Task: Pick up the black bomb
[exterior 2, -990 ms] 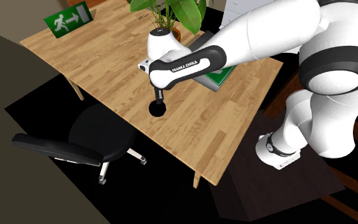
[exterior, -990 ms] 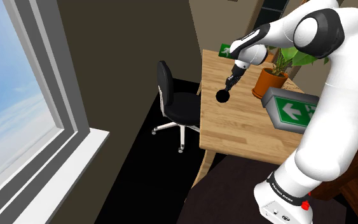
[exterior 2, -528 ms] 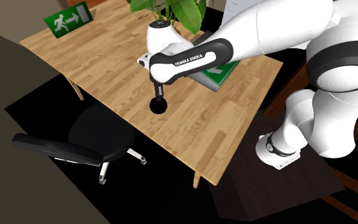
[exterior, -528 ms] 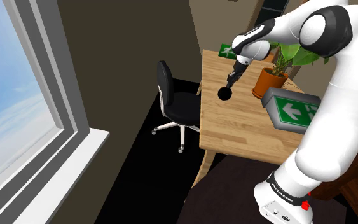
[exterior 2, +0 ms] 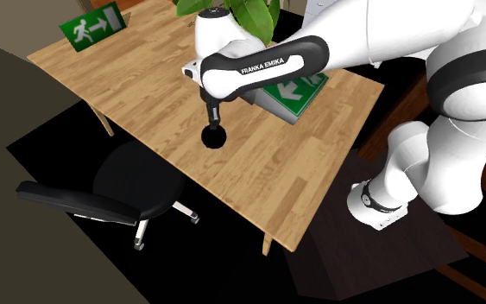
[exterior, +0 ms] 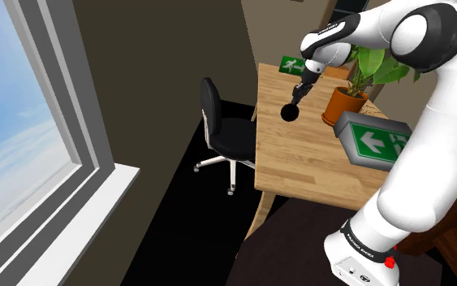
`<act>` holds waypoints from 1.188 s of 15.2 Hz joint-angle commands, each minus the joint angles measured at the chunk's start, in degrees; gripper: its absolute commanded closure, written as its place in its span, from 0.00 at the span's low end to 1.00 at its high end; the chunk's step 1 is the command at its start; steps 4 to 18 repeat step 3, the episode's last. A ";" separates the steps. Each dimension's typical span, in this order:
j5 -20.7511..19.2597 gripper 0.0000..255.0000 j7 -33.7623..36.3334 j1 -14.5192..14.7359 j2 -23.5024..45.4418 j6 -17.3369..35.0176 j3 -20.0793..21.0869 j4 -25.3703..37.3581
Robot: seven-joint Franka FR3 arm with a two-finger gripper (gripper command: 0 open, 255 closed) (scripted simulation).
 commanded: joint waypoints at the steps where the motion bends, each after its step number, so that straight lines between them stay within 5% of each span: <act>1: -0.68 1.00 0.55 0.15 -0.78 -1.30 -0.17 0.70; 18: -0.73 1.00 0.59 0.16 -0.83 -1.39 -0.18 0.76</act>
